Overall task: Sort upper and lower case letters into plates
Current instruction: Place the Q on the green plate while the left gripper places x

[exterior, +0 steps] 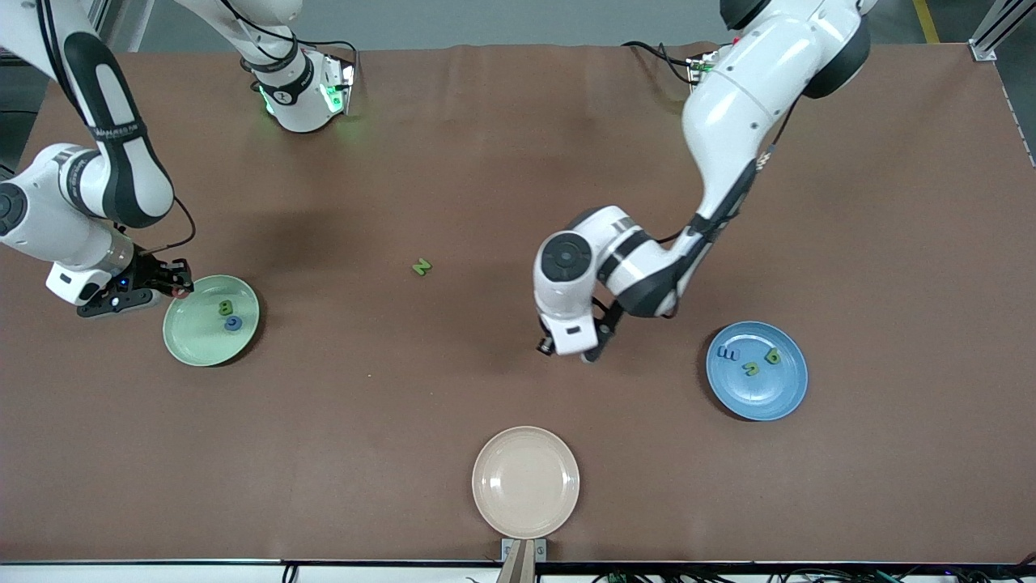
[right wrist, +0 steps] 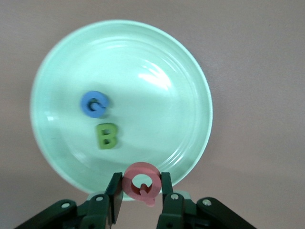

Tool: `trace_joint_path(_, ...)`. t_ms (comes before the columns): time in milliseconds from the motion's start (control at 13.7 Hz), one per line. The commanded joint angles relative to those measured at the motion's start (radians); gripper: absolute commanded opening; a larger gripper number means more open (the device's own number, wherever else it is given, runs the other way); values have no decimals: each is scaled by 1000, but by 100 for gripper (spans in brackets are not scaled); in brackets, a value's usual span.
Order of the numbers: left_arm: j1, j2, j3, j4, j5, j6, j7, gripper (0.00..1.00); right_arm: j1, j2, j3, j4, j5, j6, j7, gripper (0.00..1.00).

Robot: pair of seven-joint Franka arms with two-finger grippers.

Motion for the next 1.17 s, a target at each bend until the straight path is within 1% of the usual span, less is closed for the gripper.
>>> trace_joint_path(0, 66, -71, -1, -32, 5, -120, 177, 1, -10, 69, 23, 19, -19, 83, -5, 16)
trace_joint_path(146, 141, -105, -10, -32, -7, -186, 314, 1, -10, 108, 23, 19, -19, 133, -5, 16)
trace_joint_path(366, 234, -130, -19, -47, -14, -236, 492, 1, -10, 129, 23, 16, -19, 150, -5, 17)
trace_joint_path(439, 274, -133, -21, -61, -14, -238, 537, 0, -10, 131, 24, 14, -17, 150, -4, 17)
trace_joint_path(659, 427, -153, -41, -148, -12, -230, 711, 0, -10, 145, 24, 11, -17, 153, -4, 21)
trace_joint_path(806, 495, -144, -52, -162, -12, -212, 772, 1, -12, 146, 24, 9, -17, 150, -4, 24)
trace_joint_path(879, 515, -139, -52, -162, -12, -201, 788, 1, -10, 146, 24, 9, -17, 148, -4, 35)
trace_joint_path(952, 530, -130, -52, -162, -12, -185, 801, 2, -9, 145, 24, 11, -17, 140, -4, 68)
trace_joint_path(1025, 550, -122, -52, -164, -11, -168, 810, 4, -7, 132, 24, 14, -17, 137, -1, 88)
trace_joint_path(1098, 566, -110, -52, -167, -9, -148, 827, 6, -4, 113, 26, 17, -15, 112, 4, 95)
